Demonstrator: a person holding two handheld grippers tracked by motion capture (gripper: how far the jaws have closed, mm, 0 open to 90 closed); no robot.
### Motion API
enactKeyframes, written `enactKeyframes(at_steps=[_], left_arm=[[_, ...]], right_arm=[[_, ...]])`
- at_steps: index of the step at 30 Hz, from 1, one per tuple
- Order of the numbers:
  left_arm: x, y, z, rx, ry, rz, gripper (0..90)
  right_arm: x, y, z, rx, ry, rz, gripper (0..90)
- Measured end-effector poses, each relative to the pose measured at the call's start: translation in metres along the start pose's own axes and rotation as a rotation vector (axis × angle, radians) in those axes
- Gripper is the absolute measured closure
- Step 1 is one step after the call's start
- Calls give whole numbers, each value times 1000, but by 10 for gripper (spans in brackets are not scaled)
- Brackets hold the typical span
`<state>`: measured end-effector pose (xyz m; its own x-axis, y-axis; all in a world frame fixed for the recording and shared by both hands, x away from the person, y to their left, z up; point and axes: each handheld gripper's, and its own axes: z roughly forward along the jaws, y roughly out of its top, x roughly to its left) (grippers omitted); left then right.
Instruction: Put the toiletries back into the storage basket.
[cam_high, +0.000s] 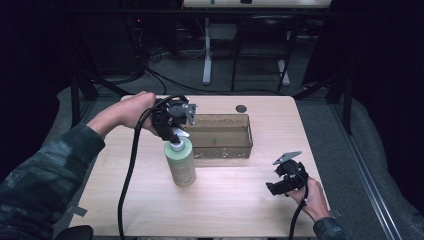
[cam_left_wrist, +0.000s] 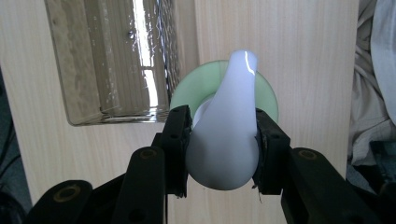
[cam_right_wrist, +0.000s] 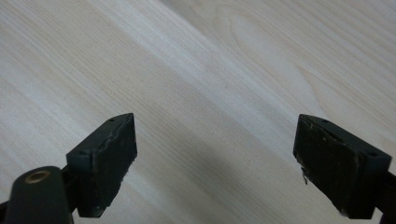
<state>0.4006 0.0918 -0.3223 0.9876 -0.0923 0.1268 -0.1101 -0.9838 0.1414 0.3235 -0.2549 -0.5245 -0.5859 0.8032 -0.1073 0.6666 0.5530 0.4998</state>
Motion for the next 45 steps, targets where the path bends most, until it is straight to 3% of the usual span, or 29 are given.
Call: enactKeyframes(at_steps=[11,24,32,40,45], left_arm=[[0,10,-14,54,-6,38,628],[-1,24,-36,65,8,87,628],[2,32,-53,60,-11,96,628],[4,40,-62,70,12,114,629],[7,39,-70,49,16,113,629]], right_arm=[[0,0,0,5,5,4,121],[1,0,4,25,11,-5,117],[0,-1,3,17,11,-5,117],[-1,-1,2,20,11,-4,118],[-1,-1,2,19,8,-5,119]])
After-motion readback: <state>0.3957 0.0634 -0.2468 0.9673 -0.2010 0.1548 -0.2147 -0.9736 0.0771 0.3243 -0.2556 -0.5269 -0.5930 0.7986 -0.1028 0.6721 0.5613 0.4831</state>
